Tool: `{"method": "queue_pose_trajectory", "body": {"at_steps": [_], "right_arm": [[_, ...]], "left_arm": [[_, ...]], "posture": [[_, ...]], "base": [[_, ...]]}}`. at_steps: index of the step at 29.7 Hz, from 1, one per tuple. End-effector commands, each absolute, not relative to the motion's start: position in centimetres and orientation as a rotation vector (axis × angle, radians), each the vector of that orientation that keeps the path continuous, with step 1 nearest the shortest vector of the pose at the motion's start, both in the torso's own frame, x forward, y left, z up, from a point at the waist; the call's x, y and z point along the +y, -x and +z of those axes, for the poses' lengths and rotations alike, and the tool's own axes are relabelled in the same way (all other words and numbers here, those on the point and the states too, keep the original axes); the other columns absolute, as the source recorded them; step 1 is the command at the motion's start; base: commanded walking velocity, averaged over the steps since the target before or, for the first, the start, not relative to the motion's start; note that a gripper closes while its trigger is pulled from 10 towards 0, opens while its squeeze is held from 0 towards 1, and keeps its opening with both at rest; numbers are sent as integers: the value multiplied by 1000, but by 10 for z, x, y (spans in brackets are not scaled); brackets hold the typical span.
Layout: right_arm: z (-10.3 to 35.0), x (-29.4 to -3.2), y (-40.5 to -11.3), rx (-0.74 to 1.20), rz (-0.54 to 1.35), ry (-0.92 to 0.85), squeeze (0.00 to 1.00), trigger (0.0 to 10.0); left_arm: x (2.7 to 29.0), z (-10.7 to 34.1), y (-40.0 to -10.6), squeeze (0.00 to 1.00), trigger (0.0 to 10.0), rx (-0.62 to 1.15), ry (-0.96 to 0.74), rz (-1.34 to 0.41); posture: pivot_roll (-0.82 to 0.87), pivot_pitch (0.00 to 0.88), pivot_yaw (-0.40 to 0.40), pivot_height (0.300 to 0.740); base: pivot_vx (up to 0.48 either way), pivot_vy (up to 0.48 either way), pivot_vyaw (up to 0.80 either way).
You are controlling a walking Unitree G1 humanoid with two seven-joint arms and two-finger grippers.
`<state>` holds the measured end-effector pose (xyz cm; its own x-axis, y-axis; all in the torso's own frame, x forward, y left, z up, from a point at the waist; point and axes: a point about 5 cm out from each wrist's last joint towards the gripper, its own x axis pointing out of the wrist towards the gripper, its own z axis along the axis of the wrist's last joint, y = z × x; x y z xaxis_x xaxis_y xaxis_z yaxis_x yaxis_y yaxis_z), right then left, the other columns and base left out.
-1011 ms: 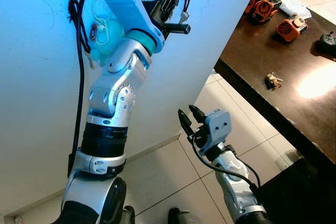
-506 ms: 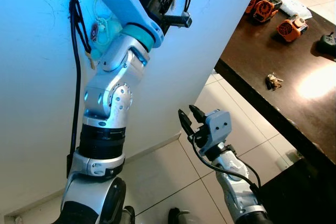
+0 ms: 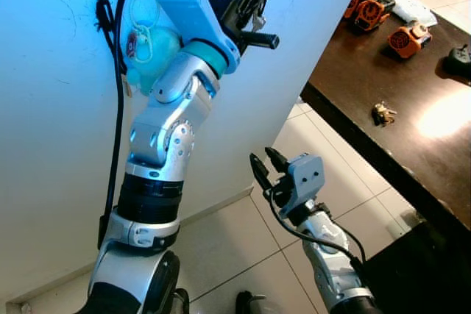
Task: Hang keys on a hook
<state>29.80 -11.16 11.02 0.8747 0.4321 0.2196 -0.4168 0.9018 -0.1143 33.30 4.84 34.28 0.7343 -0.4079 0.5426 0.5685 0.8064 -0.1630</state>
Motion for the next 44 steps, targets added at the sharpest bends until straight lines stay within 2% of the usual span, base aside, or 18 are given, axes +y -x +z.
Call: {"method": "queue_pose_trajectory", "body": {"at_steps": [1,27,36,44], "right_arm": [[104,-113,-295,-218,438,67,0,10000],[103,-113,-294,-217,439,64,0,10000],[104,-113,-295,-218,440,64,0,10000],[104,-113,-295,-218,443,65,0,10000]], "left_arm": [[45,344,-334,0,10000,-512,329,-548],[56,342,-342,0,10000,-508,318,-459],[68,327,-353,0,10000,-442,274,-348],[71,321,-356,0,10000,-410,255,-319]], "posture": [[-57,149,-15,740],[-51,151,-16,740],[-52,154,-20,740],[-49,156,-22,740]], "base": [[0,0,0],[0,0,0],[0,0,0],[0,0,0]]}}
